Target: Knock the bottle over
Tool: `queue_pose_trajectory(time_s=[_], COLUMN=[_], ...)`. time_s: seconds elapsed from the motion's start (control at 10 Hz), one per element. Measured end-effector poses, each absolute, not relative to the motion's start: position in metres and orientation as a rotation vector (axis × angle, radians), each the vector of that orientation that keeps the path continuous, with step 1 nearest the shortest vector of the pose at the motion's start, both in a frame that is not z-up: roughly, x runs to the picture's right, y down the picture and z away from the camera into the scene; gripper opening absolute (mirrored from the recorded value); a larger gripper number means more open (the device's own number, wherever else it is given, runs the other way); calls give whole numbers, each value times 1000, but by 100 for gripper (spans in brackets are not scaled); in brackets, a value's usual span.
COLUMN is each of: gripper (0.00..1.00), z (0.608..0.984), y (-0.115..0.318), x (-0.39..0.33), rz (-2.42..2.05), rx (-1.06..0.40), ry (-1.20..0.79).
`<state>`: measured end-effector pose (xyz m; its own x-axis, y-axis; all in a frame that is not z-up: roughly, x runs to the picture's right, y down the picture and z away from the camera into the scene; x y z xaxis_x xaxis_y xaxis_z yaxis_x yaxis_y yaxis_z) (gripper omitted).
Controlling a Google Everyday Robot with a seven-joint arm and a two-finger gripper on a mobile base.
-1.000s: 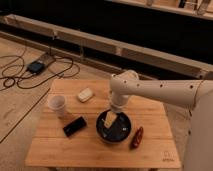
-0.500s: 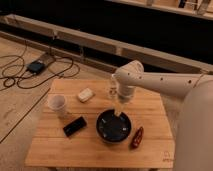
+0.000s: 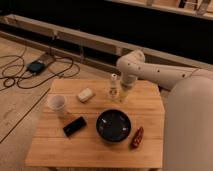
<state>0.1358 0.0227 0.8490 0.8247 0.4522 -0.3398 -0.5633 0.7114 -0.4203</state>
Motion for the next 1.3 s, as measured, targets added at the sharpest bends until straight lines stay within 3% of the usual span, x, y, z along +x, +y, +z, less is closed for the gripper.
queue_pose_trajectory(time_s=[0.5, 1.3], gripper=[80, 80], z=[869, 875], y=[-31, -48], x=[123, 77], rz=[497, 423], rx=[-512, -575], ry=[172, 41])
